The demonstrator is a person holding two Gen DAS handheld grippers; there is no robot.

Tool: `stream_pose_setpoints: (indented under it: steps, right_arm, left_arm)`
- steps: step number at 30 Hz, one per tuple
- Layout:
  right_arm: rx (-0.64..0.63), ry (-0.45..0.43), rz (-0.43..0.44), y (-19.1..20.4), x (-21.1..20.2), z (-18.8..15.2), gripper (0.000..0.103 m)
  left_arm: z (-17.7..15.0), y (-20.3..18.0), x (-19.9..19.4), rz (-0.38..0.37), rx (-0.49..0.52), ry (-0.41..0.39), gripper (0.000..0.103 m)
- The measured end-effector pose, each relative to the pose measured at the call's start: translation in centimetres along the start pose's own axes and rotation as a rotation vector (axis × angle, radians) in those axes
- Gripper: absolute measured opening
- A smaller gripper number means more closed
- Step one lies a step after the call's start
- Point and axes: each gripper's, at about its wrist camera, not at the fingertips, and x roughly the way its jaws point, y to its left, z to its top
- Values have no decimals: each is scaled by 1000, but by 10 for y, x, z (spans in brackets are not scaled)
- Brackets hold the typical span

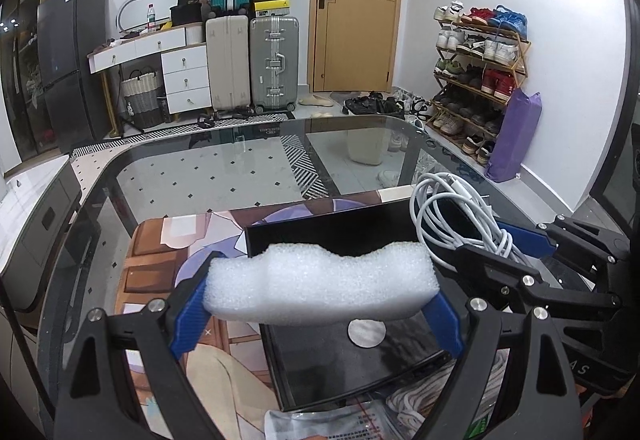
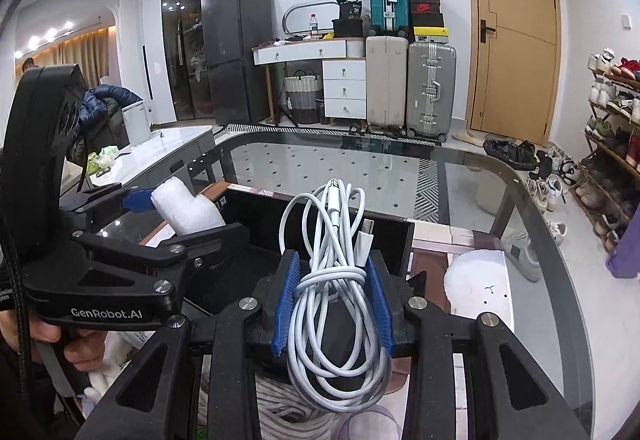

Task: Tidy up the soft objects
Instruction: 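Carry the foam block and cable coil over the black box with both grippers, then release the foam block and cable coil into the black box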

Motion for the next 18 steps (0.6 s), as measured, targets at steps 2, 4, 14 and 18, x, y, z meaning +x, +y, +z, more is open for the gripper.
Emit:
stream_pose_setpoints:
  steps: [2, 4, 14, 18]
  right_arm:
    - [-7, 5, 2, -1, 3, -1, 34]
    - [-9, 4, 21, -1, 2, -5, 34]
    - [-42, -67, -31, -1, -26, -13, 99]
    - [10, -66, -41, -11, -40, -19, 102]
  left_arm:
    - [2, 2, 1, -1, -8, 4, 90]
    - [3, 2, 1, -2, -12, 4, 90]
    - [5, -5, -7, -36, 3, -7, 102]
    - [6, -10, -16, -14, 23, -41, 103]
